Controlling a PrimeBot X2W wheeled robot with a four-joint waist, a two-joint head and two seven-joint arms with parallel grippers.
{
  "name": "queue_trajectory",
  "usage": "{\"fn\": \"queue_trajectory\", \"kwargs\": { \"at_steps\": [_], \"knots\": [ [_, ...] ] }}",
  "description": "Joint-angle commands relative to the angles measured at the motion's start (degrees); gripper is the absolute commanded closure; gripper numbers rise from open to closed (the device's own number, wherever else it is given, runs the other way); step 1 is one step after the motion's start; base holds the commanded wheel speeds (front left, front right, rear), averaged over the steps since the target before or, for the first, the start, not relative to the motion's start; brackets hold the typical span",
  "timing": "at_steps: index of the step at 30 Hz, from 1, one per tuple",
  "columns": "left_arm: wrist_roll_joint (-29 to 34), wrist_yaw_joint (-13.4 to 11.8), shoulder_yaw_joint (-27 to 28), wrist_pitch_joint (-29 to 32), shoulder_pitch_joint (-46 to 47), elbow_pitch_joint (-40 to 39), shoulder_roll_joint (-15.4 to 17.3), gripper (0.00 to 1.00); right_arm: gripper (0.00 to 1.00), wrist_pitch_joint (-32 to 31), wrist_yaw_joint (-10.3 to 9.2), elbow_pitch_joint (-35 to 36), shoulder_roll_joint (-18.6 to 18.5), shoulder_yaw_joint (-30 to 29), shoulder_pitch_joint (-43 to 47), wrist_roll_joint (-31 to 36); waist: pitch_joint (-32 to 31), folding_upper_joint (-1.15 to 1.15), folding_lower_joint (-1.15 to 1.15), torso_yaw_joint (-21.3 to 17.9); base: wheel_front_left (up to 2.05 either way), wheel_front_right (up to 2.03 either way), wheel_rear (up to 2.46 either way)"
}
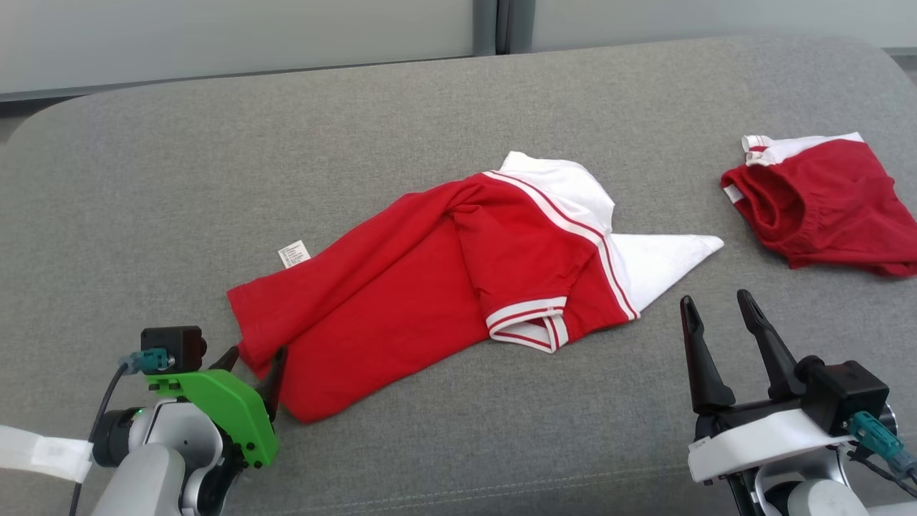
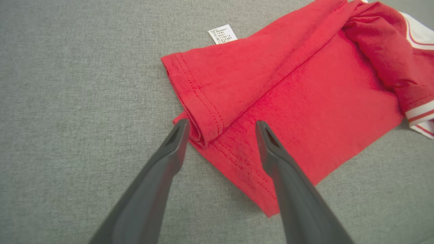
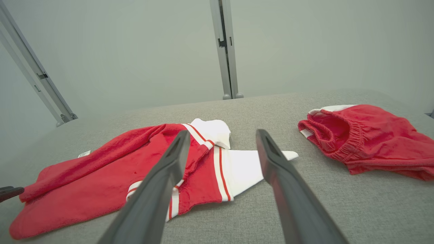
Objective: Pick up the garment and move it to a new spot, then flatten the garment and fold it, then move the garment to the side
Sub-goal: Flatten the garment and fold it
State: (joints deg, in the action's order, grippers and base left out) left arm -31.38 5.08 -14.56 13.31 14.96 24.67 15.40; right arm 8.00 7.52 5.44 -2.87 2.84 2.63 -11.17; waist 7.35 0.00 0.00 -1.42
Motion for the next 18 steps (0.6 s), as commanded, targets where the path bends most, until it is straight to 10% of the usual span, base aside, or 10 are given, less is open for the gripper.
{"fn": "queue_trajectory", "kwargs": {
  "at_steps": [1, 6, 7, 8, 11, 18],
  "knots": [
    [-0.5, 0.5, 0.2, 0.2, 1.5, 1.1, 0.2, 0.0, 0.0, 0.4, -0.07, -0.2, -0.1, 0.0, -0.9, -0.4, 1.9, 0.0, 0.0, -1.8, 0.0, 0.0, 0.0],
    [-1.5, 0.9, 0.6, -0.7, 4.5, 6.4, 0.2, 0.05, 0.0, 1.1, -0.07, -0.9, -0.1, -0.1, -1.7, -0.4, 2.7, 0.0, 0.0, -2.4, 0.0, 0.0, 0.0],
    [-1.4, 1.0, 0.6, -1.1, 5.0, 7.4, 0.4, 0.19, 0.0, 1.3, -0.07, -1.0, -0.1, 0.0, -1.9, -0.4, 2.8, 0.0, 0.0, -2.6, 0.0, 0.0, 0.0],
    [-1.5, 1.0, 0.7, -2.1, 5.5, 8.0, 0.4, 0.54, 0.0, 1.3, -0.07, -1.0, -0.1, 0.0, -2.0, -0.3, 2.9, 0.0, 0.0, -2.7, 0.0, 0.0, 0.0],
    [-1.1, 1.3, 0.6, -4.4, 6.9, 9.5, 0.4, 1.0, 0.0, 1.3, -0.07, -1.1, -0.1, -0.2, -2.1, -0.1, 3.1, 0.0, 0.0, -2.7, 0.0, 0.0, 0.0],
    [-0.2, 0.8, 1.3, -9.2, 10.3, 11.4, 1.1, 1.0, 0.0, 1.2, -0.07, -1.0, -0.1, -0.4, -2.9, 0.0, 3.9, 0.0, 0.0, -2.4, 0.0, 0.0, 0.0]
  ]
}}
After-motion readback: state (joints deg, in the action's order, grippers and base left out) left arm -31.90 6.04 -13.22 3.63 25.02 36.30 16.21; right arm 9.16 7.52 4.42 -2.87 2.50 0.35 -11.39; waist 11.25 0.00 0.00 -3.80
